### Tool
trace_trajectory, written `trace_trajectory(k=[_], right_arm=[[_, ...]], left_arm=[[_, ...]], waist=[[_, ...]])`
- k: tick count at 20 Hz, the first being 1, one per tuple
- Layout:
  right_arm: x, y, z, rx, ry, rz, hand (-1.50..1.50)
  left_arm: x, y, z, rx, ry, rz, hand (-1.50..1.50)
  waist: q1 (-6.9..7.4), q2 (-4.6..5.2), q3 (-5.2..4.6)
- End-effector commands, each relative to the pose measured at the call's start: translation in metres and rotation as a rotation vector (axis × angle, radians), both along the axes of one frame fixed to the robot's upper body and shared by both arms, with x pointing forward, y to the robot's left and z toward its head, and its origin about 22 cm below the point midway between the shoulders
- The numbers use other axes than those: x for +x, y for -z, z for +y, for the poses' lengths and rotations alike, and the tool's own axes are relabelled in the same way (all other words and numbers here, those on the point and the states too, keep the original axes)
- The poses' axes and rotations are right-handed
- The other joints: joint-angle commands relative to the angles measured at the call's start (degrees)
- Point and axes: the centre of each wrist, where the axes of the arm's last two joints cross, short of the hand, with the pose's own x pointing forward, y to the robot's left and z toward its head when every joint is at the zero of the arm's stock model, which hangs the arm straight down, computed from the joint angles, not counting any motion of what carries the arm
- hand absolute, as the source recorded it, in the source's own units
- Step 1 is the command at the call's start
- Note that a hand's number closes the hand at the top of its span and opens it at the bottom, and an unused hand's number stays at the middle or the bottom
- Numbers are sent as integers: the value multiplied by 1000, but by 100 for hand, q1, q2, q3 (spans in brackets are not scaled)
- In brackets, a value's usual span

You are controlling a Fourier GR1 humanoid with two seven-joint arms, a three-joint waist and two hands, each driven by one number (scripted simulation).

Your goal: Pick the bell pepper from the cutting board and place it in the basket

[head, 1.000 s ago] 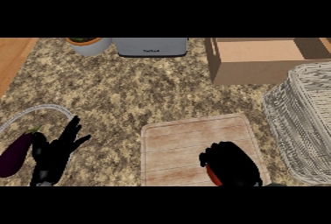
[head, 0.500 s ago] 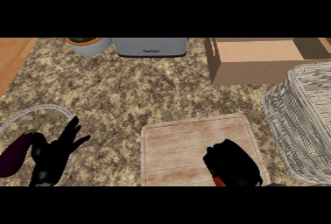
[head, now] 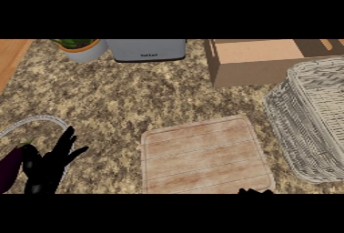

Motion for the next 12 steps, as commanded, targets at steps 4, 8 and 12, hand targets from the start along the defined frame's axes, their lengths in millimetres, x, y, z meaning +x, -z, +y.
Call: trace_trajectory(k=[4, 8, 12], right_arm=[[-27, -57, 15, 673, 210, -130, 150], [-44, -111, -4, 836, 209, -318, 150], [-44, -128, -12, 904, 275, -398, 150]], left_arm=[[-19, 18, 13, 5, -46, 126, 0], [-27, 23, 7, -9, -30, 131, 0], [-21, 21, 2, -7, -6, 116, 0]], waist=[[-167, 81, -26], [-83, 48, -56], [-29, 81, -70]])
